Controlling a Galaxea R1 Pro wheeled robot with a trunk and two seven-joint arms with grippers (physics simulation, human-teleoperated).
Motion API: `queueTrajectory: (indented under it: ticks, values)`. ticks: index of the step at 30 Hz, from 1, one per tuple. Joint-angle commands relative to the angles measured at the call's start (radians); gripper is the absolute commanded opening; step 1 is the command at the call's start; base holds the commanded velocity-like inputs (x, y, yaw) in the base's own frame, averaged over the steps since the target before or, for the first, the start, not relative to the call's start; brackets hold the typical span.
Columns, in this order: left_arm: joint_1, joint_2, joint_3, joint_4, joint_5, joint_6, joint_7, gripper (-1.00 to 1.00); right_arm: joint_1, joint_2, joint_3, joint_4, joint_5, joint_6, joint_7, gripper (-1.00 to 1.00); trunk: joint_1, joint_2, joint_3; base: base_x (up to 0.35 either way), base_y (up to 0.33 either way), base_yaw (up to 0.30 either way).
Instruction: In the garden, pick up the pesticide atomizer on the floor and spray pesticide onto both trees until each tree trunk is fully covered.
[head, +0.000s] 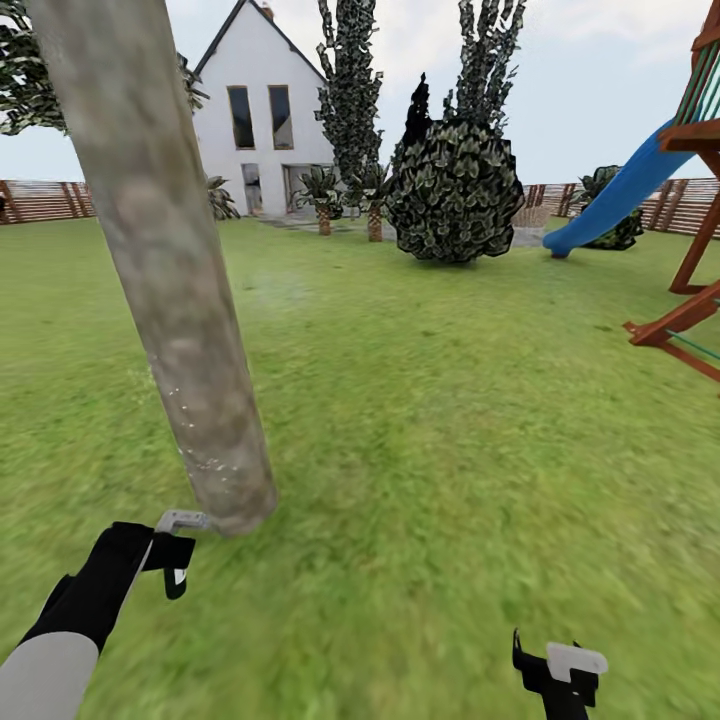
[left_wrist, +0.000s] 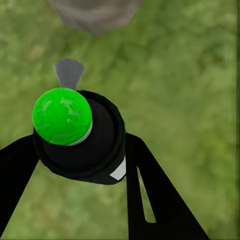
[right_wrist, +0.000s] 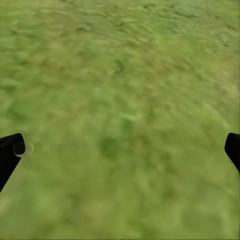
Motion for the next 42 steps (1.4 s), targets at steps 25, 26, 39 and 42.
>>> queueTrajectory:
  ticks: [25, 26, 39, 42]
  values:
    - [0.001, -0.009, 0.001, 0.008, 0.002, -0.001, 0.000, -1.00, 0.000, 0.000, 0.000, 0.000, 0.000, 0.000, 0.000, 1.00, 0.000, 0.000, 0.000, 0.122, -0.248, 0.205]
    - [0.001, -0.009, 0.000, 0.008, 0.002, -0.001, 0.000, -1.00, 0.000, 0.000, 0.000, 0.000, 0.000, 0.000, 0.000, 1.00, 0.000, 0.000, 0.000, 0.223, -0.211, 0.278]
    - [-0.015, -0.054, -0.003, 0.003, 0.003, 0.001, 0.046, -1.00, 0.000, 0.000, 0.000, -0.002, 0.000, 0.000, 0.000, 1.00, 0.000, 0.000, 0.000, -0.009, -0.266, 0.260]
    - [-0.025, -0.056, -0.007, -0.012, 0.005, 0.006, 0.040, -1.00, 0.000, -0.002, -0.001, -0.002, 0.000, 0.000, 0.000, 1.00, 0.000, 0.000, 0.000, -0.088, -0.241, 0.015]
